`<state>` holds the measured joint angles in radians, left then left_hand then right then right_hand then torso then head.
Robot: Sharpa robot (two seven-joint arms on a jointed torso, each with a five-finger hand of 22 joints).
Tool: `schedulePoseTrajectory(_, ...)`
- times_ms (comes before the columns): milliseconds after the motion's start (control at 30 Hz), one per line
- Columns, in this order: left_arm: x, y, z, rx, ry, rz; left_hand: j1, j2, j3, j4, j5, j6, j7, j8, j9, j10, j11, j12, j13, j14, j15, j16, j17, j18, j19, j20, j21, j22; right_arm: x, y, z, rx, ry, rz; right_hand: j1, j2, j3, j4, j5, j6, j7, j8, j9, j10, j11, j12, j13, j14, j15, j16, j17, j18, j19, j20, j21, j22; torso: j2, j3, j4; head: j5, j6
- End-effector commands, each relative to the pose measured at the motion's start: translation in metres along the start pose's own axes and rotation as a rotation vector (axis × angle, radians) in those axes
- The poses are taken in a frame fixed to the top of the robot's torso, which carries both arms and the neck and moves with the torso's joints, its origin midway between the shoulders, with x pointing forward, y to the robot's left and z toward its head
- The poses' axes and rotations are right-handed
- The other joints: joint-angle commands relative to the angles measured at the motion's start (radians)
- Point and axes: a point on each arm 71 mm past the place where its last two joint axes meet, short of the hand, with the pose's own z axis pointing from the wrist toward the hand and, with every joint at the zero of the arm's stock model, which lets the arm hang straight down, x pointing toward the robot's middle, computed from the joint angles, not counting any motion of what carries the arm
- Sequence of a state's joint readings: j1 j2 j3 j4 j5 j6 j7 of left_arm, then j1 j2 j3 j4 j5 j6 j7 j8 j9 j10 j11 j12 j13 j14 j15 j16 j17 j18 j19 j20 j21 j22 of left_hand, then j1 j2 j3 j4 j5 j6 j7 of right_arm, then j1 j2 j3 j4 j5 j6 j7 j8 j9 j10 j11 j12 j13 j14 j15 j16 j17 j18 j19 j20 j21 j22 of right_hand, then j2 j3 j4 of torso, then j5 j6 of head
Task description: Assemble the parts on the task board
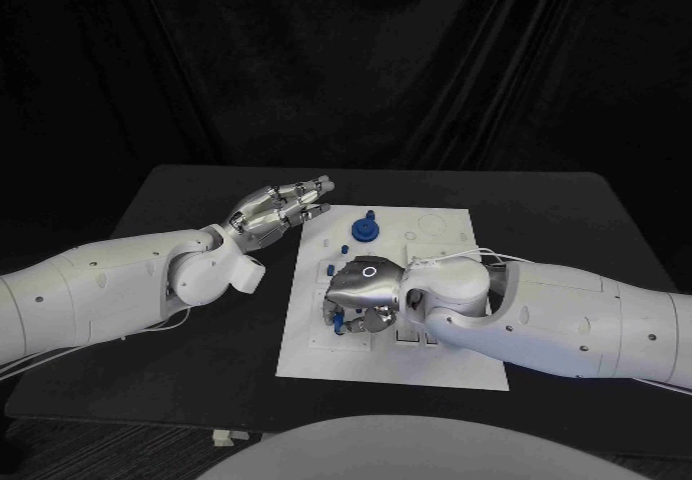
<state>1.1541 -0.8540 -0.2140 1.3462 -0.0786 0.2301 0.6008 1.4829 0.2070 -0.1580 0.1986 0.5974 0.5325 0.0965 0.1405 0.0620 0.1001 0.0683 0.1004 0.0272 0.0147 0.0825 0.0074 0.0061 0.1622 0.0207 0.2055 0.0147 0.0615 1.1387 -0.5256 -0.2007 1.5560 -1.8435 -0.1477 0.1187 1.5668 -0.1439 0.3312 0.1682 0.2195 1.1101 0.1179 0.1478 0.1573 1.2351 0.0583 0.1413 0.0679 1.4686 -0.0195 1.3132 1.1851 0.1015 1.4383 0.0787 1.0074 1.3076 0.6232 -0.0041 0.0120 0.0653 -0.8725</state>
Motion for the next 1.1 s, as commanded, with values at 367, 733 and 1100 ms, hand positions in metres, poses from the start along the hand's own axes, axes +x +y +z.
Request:
schedulePoseTrajectory(367, -0.0001, 0.0022, 0.0, -0.009, 0.013, -0.013, -0.006, 0.004, 0.006, 0.002, -0.003, -0.008, 0.002, 0.001, 0.0, -0.005, 0.006, 0.0, 0.0, 0.0, 0.007, 0.005, 0.001, 0.02, -0.002, 0.009, 0.0, -0.002, 0.0098, 0.0021, -0.0015, 0.001, 0.048, 0.002, 0.003, 0.001, 0.004, -0.003, 0.001, -0.01, 0.001, -0.008, 0.0, 0.016, -0.007, 0.004, 0.002, 0.023, -0.008, -0.013, -0.014, -0.002, -0.01, -0.003, -0.019, 0.132, 0.0, -0.0002, 0.0, 0.0, 0.0)
schedulePoseTrajectory(733, -0.0007, 0.003, -0.0008, -0.015, 0.012, -0.014, -0.006, 0.004, 0.007, 0.002, -0.004, -0.01, 0.002, 0.001, 0.0, -0.006, 0.006, 0.0, 0.0, 0.0, 0.009, 0.005, 0.001, 0.02, -0.002, 0.01, -0.001, -0.002, 0.0113, 0.0011, -0.0023, 0.012, 0.066, 0.021, 0.0, 0.001, 0.005, -0.004, 0.0, -0.013, 0.001, -0.012, 0.0, 0.017, -0.007, 0.002, 0.002, 0.018, -0.008, -0.023, -0.026, 0.001, -0.017, -0.003, -0.036, 0.128, -0.001, 0.0, -0.0003, 0.002, 0.0)
schedulePoseTrajectory(1100, -0.0006, 0.0042, -0.0008, -0.022, 0.015, -0.017, -0.006, 0.004, 0.007, 0.002, -0.004, -0.01, 0.002, 0.0, 0.0, -0.007, 0.006, -0.001, -0.001, 0.0, 0.009, 0.005, 0.001, 0.02, -0.002, 0.01, -0.001, -0.003, 0.0124, -0.0004, -0.0029, 0.021, 0.075, 0.021, 0.002, 0.001, 0.011, -0.012, 0.005, -0.024, 0.005, -0.024, -0.002, 0.013, -0.004, -0.004, 0.003, 0.005, -0.006, -0.045, -0.053, 0.007, -0.034, -0.002, -0.077, 0.119, 0.0, -0.0006, 0.0, 0.002, 0.0)
